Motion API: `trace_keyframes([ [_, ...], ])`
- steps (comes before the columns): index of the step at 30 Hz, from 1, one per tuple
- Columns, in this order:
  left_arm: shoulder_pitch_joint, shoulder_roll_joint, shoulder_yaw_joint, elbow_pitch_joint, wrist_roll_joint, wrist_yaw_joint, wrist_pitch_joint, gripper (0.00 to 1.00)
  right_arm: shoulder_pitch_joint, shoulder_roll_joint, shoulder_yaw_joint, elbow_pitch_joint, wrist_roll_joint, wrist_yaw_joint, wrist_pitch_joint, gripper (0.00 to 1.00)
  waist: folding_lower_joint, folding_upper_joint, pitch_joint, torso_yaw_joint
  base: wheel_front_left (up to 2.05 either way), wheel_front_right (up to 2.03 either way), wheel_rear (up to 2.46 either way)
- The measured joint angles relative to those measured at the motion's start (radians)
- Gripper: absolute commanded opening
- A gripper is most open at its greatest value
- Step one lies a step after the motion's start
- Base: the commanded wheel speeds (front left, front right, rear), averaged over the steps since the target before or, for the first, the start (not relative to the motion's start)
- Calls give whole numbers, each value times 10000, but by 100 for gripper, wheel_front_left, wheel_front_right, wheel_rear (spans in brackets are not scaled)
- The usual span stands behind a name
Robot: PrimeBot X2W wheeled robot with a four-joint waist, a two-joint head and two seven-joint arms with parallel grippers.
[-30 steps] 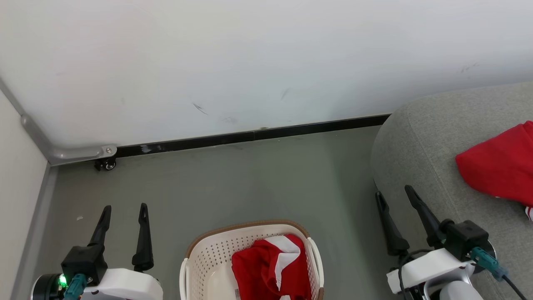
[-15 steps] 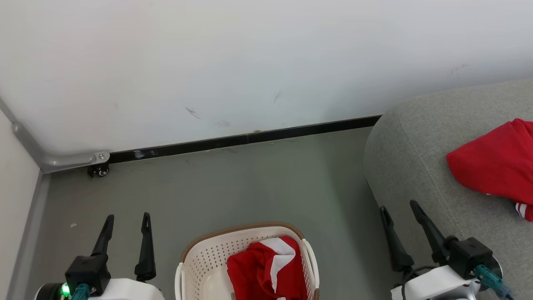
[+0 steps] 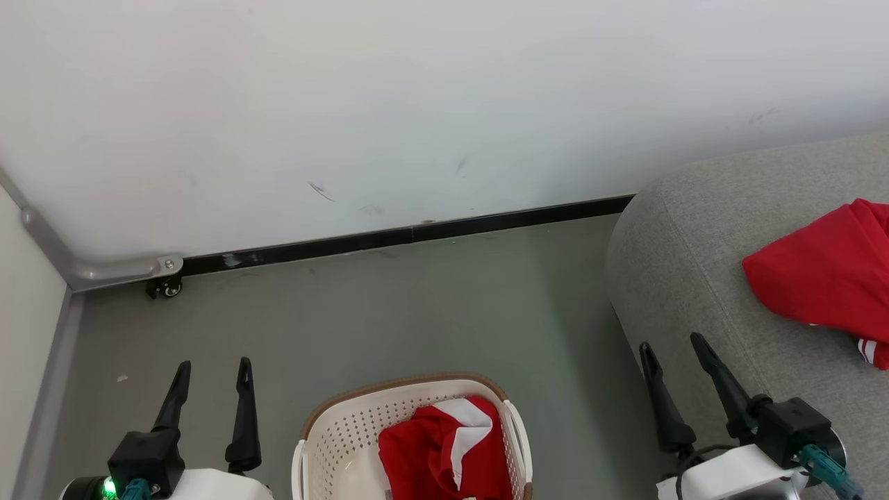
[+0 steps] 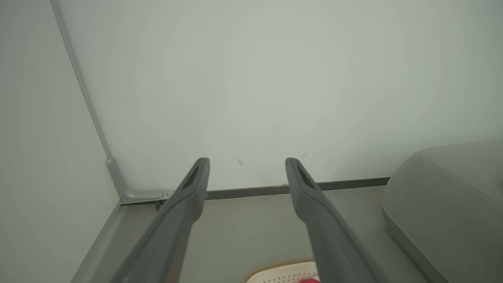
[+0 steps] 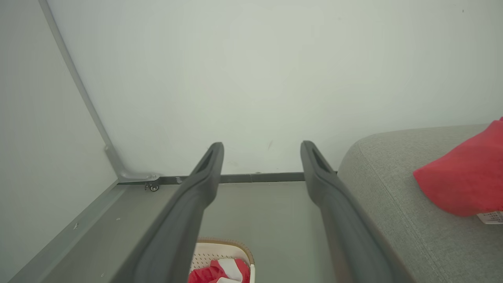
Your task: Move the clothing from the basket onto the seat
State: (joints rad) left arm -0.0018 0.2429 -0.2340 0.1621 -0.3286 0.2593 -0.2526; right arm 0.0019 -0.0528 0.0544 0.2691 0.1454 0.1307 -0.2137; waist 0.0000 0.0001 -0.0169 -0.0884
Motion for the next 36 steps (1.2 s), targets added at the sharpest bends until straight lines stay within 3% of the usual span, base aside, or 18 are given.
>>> trace_keyframes([
  [21,91,6,75,-148,263,-238,0,100,201,44,-111,-631,-167,0,165,100,0,0,188,-84,0,0,0],
  [36,-744,107,-984,458,871,-1103,17,100,245,67,-550,-1170,-240,0,174,100,0,0,622,-261,0,0,0],
])
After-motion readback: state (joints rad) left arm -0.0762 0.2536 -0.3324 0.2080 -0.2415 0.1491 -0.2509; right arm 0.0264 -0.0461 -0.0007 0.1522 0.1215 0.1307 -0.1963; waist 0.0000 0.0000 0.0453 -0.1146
